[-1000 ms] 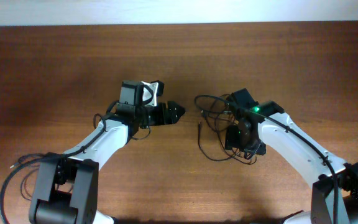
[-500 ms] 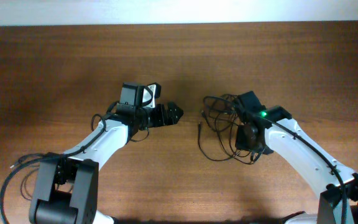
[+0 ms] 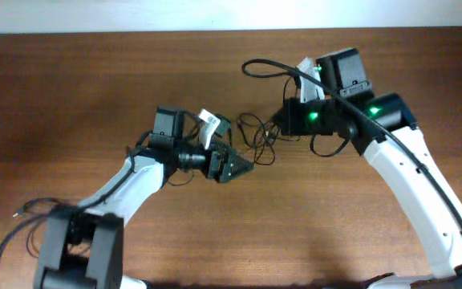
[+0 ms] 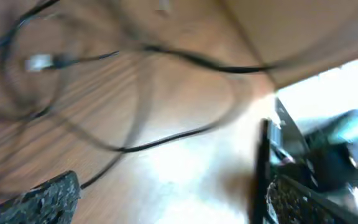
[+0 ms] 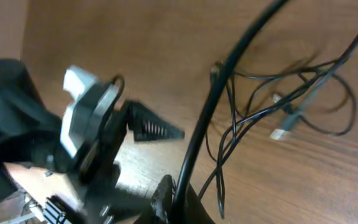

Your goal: Untangle cables

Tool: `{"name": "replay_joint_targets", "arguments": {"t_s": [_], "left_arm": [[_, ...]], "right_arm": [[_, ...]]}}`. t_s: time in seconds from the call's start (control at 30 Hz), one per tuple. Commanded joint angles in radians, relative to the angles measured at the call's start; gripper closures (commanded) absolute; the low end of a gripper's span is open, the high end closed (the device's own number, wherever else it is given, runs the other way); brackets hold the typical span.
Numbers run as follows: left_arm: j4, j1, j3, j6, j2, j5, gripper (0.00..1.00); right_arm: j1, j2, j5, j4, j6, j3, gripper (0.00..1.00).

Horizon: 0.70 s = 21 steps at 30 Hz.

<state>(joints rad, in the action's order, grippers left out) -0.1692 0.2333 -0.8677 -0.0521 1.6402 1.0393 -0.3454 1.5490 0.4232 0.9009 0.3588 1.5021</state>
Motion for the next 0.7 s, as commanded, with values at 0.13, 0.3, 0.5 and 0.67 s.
{"name": "replay_joint_targets", "arguments": {"t_s": [0.13,0.3,0.5,0.67], "left_arm": [[-0.175,0.172,0.0,-0.18,-0.55,-0.412,0.04],[0.06,0.447,0.0,0.012,-0.365,-0.954,0.24],[0.288,0.447,0.0,0.064,-0.134,-0.959,0.75],[0.289,0.425,0.0,0.176,-0.143,-0.977,1.0]], "right_arm": [[0.005,-0.003,0.011,0.03,0.027,0.015,0.96],[0.006,-0.004,0.108,0.027,0.027,0.015,0.96],[0.008,-0.004,0.108,0.027,0.026,0.021,0.96],[0.228,-0.004,0.104,0.053,0.011,0.023,0.89]]}}
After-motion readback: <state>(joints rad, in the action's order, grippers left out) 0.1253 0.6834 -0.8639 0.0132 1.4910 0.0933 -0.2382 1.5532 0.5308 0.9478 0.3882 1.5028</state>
